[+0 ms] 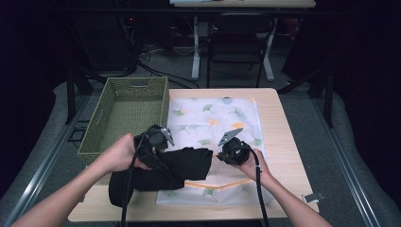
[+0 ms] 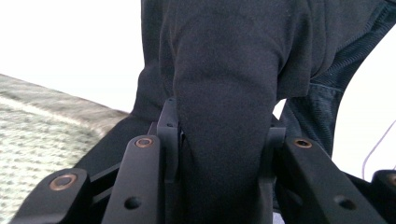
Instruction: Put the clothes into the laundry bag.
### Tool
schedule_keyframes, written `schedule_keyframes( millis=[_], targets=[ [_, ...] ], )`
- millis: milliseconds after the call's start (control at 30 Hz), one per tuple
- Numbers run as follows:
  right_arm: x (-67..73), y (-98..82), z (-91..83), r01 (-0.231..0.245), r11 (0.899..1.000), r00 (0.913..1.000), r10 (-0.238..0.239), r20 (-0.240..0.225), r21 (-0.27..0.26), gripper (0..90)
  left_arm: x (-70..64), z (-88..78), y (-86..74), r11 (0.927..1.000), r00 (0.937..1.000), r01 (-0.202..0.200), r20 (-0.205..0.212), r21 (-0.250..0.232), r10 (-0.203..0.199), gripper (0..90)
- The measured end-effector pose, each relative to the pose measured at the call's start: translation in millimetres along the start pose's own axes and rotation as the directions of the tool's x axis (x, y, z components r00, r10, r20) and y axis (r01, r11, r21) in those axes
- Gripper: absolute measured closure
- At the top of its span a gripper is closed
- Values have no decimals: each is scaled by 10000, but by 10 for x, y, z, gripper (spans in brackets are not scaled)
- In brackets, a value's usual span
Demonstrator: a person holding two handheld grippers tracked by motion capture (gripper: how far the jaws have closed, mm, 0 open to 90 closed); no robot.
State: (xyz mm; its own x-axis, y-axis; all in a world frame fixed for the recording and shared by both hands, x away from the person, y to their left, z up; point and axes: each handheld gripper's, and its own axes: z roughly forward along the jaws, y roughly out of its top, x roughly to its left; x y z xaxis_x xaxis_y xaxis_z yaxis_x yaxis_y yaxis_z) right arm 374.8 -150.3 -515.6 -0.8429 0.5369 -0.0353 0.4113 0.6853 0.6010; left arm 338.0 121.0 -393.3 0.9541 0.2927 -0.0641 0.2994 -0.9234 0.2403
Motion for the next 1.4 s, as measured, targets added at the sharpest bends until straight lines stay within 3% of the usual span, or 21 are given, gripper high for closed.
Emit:
schedule_keyframes(
  millis=[200, 233, 333, 667, 900, 967, 1033, 1067, 1100, 1200, 1233, 1267, 1300, 1400],
  targets=[
    [-1, 5, -7, 70, 10000, 10000, -70, 13, -29, 881, 0, 195, 38, 9999, 9983, 121, 562, -51, -118, 642],
    [-3, 4, -8, 60, 10000, 10000, -59, 11, -48, 881, 6, 304, 54, 9999, 9970, 130, 765, 12, -131, 642],
    [1, 4, -9, -36, 10000, 10000, 36, 0, -56, 880, 17, 392, 67, 9999, 9963, 132, 846, 94, -139, 641],
    [-2, 12, -33, -13, 9998, 10000, 13, 16, -207, 880, 121, 861, 112, 9974, 9831, 548, 1720, 465, -621, 637],
    [7, 14, -43, -11, 9996, 10000, 10, -15, -277, 880, 221, 1059, 128, 9930, 9788, 1137, 1679, 308, -1173, 632],
    [19, 20, -49, -38, 9995, 10000, 37, -19, -302, 880, 255, 1135, 118, 9861, 9736, 1658, 1569, 119, -1656, 628],
    [19, 21, -48, 26, 9995, 10000, -27, -41, -302, 880, 264, 1155, 115, 9843, 9731, 1765, 1490, 77, -1756, 619],
    [23, 22, -47, 33, 9996, 10000, -35, -52, -295, 881, 273, 1164, 101, 9799, 9691, 1990, 1516, -153, -1945, 619],
    [27, 23, -49, 35, 9996, 10000, -36, -41, -294, 880, 277, 1178, 77, 9783, 9707, 2031, 1398, -420, -1955, 606],
    [30, 22, -49, -4, 9996, 10000, 2, -61, -287, 880, 258, 1188, 49, 9778, 9726, 2002, 1332, -625, -1906, 536],
    [31, 23, -48, 22, 9996, 10000, -24, -61, -278, 880, 246, 1184, 44, 9797, 9759, 1892, 1236, -670, -1800, 536],
    [29, 23, -48, 25, 9996, 10000, -27, -64, -290, 881, 214, 1170, 46, 9833, 9822, 1717, 881, -611, -1660, 423],
    [29, 23, -46, 24, 9996, 10000, -26, -59, -277, 880, 191, 1153, 46, 9852, 9856, 1576, 735, -681, -1526, 379],
    [29, 22, -49, -17, 9996, 10000, 15, -58, -276, 880, 158, 1124, 43, 9876, 9886, 1424, 594, -667, -1386, 291]
  ],
)
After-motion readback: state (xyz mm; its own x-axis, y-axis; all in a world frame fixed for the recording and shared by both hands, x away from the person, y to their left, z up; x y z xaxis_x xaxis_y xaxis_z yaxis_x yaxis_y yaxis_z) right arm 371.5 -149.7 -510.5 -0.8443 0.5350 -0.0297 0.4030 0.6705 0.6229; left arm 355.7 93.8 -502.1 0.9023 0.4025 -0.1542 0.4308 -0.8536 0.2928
